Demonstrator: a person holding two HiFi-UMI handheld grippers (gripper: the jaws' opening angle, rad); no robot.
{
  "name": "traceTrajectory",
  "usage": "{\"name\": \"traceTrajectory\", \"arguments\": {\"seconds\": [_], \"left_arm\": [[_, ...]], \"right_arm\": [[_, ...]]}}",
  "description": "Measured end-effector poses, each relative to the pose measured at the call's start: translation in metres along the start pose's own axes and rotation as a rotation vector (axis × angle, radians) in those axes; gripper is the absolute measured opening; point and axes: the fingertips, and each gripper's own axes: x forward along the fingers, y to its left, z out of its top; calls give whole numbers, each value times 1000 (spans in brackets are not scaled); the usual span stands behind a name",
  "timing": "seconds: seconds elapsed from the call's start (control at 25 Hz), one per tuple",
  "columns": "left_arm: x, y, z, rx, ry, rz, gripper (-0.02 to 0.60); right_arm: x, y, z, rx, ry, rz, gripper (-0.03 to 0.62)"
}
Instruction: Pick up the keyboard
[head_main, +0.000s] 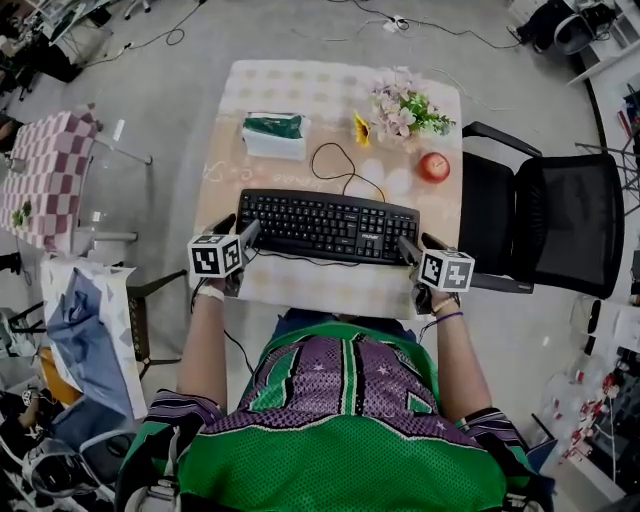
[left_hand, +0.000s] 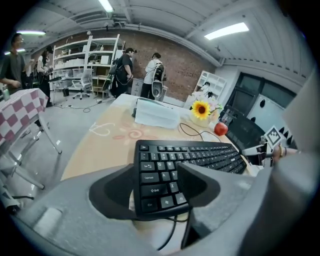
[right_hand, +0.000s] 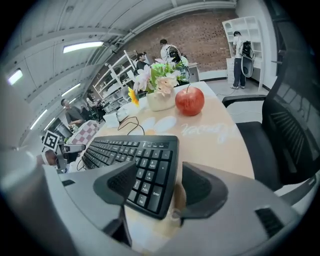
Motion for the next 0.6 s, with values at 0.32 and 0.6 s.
{"name": "traceTrajectory", "arguments": {"seconds": [0.32,0.6], "left_arm": [[16,12,-6,-32,38,3,261],[23,13,-7,-69,92,-74,264]], "right_arm": [[14,-5,-7,15,38,6,272],[21,-2,-7,59,42,39,272]]}}
